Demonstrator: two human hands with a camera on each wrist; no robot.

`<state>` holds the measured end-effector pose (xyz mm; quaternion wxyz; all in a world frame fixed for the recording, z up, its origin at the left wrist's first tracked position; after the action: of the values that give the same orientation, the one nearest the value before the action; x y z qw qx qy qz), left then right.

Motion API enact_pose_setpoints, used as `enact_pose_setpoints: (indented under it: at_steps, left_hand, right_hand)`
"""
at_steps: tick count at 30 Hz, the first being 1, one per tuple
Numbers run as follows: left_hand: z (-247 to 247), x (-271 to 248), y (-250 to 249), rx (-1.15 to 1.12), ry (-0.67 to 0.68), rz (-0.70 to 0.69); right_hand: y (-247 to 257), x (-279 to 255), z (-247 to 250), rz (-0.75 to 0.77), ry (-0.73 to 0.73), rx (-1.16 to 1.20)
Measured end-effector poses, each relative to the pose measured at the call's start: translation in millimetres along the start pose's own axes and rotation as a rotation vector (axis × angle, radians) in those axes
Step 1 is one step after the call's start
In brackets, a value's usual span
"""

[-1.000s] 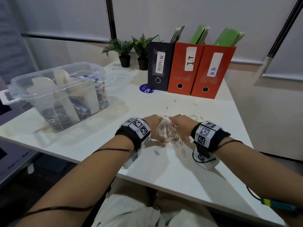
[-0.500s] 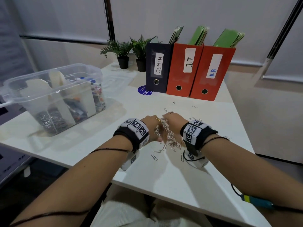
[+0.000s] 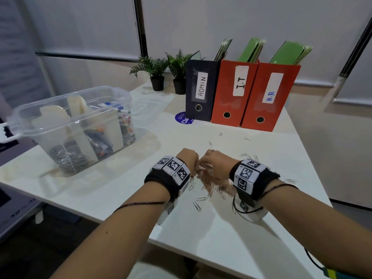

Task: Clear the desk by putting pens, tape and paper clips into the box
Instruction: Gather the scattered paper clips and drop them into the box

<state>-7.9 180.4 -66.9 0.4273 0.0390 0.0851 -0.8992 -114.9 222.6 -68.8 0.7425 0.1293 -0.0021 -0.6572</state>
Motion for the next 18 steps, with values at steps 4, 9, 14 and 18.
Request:
enact_pose_setpoints:
  at_steps: [4,9,14,18]
  left_hand:
    - [2,3,4,0.020,-0.007,0.067]
    - [-1,8,7,0.028,0.027,0.094]
    - [0,6,6,0.051,0.043,0.098]
    - [2,4,5,0.012,0.039,0.116]
  right_hand:
    - [5,-1,0,0.004,0.029,-0.002]
    - [9,-5,-2,0.039,0.007,-0.028]
    - [9,-8,2,0.007,0.005,-0.099]
    - [10,-10,5,-0.006,0.003,-0.058]
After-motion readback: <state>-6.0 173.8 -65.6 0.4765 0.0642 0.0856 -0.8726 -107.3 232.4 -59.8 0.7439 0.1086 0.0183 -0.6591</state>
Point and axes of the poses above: each hand's wrist, its own x-axis towards the middle knuckle, its own z-axis out of the back of the hand, y = z × x, the point moved 2 cm from there along x, towards the middle knuckle, and after that the axes turned 1 degree about x, right-handed, at the moved point
